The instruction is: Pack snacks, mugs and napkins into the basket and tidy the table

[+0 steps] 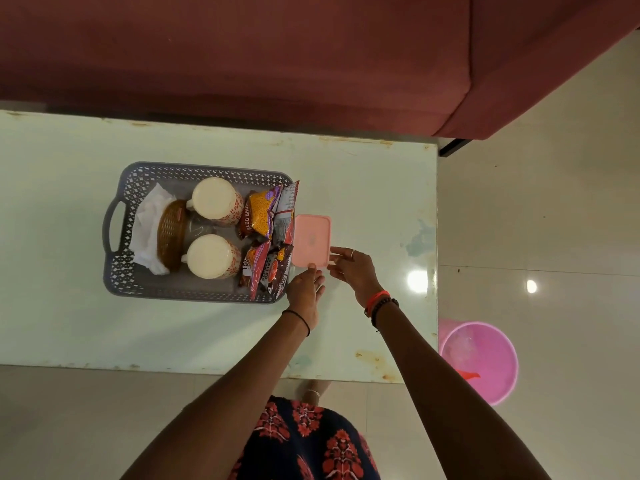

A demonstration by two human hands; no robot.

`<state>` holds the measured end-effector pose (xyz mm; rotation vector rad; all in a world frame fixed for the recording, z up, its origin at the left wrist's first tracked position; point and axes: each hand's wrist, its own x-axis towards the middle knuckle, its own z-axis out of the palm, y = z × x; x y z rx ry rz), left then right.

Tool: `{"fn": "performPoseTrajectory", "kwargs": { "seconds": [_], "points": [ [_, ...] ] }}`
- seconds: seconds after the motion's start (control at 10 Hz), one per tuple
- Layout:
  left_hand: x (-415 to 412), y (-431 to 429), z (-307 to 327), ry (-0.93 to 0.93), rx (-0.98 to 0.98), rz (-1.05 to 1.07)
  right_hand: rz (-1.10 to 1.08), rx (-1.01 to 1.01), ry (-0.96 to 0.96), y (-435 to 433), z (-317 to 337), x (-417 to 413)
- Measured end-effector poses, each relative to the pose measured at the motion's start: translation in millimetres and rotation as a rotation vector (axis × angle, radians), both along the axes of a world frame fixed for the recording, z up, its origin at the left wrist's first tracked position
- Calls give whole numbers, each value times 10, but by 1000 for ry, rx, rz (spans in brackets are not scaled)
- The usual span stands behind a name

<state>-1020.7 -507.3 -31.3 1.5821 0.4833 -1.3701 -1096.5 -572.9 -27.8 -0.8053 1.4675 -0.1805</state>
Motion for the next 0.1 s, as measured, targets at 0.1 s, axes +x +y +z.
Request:
{"fn": "performPoseTrajectory", "kwargs": {
  "seconds": [0.1],
  "points": [
    [-33,67,14,-106,57,-109,106,-102,189,106,51,-31]
  ]
}}
